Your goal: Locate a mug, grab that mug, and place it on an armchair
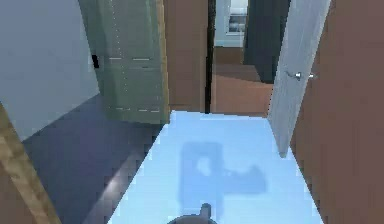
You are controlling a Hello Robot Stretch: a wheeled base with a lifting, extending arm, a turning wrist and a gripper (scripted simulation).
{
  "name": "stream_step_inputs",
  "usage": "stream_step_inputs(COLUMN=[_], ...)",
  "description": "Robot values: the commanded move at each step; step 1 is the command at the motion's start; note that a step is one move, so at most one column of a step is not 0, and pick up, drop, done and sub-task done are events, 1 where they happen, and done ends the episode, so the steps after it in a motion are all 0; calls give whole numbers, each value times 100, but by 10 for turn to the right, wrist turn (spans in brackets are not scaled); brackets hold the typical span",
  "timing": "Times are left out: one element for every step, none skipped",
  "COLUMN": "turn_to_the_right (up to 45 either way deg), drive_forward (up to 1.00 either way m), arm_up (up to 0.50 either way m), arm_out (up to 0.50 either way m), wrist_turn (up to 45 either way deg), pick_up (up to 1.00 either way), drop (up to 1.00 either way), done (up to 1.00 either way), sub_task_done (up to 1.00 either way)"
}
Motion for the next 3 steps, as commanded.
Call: stream_step_inputs(turn_to_the_right=[0,-450,0], drive_forward=[80,0,45], arm_up=[0,0,0], arm_out=[0,0,0], wrist_turn=[0,0,0], pick_up=[0,0,0], drop=[0,0,0], done=[0,0,0], sub_task_done=[0,0,0])
